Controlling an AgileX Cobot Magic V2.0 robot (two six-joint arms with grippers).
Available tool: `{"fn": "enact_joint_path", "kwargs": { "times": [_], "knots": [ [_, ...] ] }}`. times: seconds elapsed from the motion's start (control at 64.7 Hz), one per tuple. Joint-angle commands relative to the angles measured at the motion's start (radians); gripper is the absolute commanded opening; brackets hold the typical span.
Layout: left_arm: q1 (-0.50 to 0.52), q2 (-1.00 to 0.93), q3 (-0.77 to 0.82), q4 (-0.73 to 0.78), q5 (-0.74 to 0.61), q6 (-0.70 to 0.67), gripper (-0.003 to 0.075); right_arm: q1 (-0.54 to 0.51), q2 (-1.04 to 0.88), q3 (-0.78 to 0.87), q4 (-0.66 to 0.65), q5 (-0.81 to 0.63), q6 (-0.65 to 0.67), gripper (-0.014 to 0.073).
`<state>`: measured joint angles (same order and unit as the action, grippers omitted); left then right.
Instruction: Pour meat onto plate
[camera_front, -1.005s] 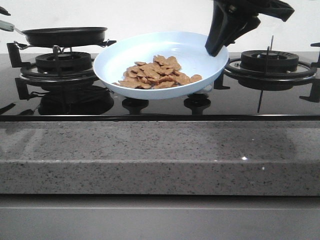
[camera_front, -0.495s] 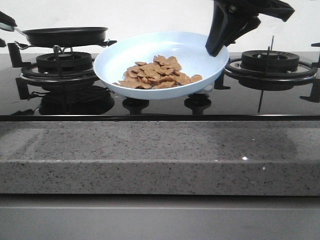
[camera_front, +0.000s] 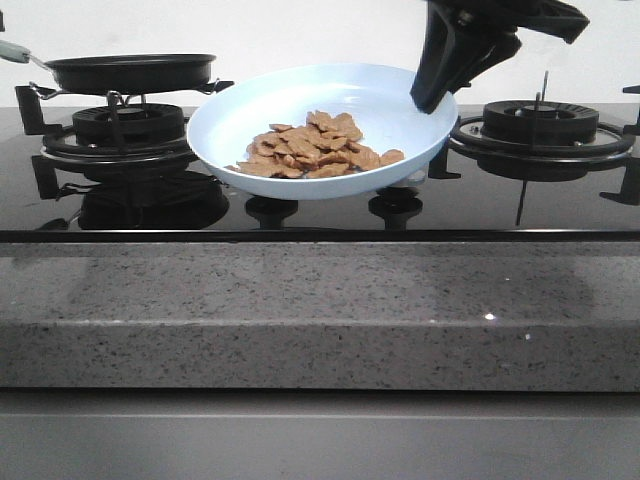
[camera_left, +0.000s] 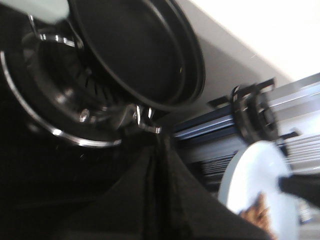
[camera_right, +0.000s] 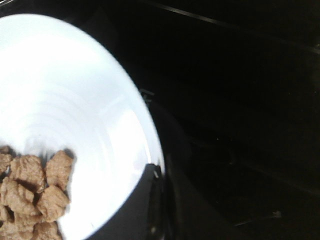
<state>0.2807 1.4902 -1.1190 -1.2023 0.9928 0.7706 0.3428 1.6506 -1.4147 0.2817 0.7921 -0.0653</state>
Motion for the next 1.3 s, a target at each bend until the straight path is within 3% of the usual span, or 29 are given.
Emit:
{"fn": "enact_joint_path", "kwargs": {
  "times": [0.0, 0.155, 0.325, 0.588, 0.85, 1.113, 1.283],
  "knots": [
    [-0.062, -0.156, 0.056, 0.07, -0.132, 0.013, -0.002, -0.002, -0.054, -0.024, 0.023, -0.043, -0.006, -0.006],
    [-0.206, -0.366, 0.175, 0.286, -0.341, -0.054, -0.002, -0.002, -0.054, -0.024, 0.023, -0.043, -0.006, -0.006],
    [-0.318, -0.571, 0.27, 0.55, -0.465, -0.231, -0.002, -0.002, -0.054, -0.024, 0.023, -0.043, -0.006, -0.006],
    [-0.35, -0.807, 0.405, 0.894, -0.546, -0.444, -0.002, -0.002, -0.054, -0.024, 0.023, -0.043, -0.006, -0.006],
    [-0.35, -0.959, 0.488, 0.916, -0.633, -0.461, -0.002, -0.002, -0.054, -0.024, 0.023, -0.044, -0.006, -0.006],
    [-0.35, -0.961, 0.488, 0.912, -0.645, -0.461, -0.002, -0.008, -0.053, -0.033, 0.053, -0.047, -0.004, -0.006],
    [-0.35, -0.961, 0.488, 0.912, -0.653, -0.461, -0.002, -0.06, -0.013, -0.131, 0.124, -0.02, 0.006, -0.006]
  ]
}}
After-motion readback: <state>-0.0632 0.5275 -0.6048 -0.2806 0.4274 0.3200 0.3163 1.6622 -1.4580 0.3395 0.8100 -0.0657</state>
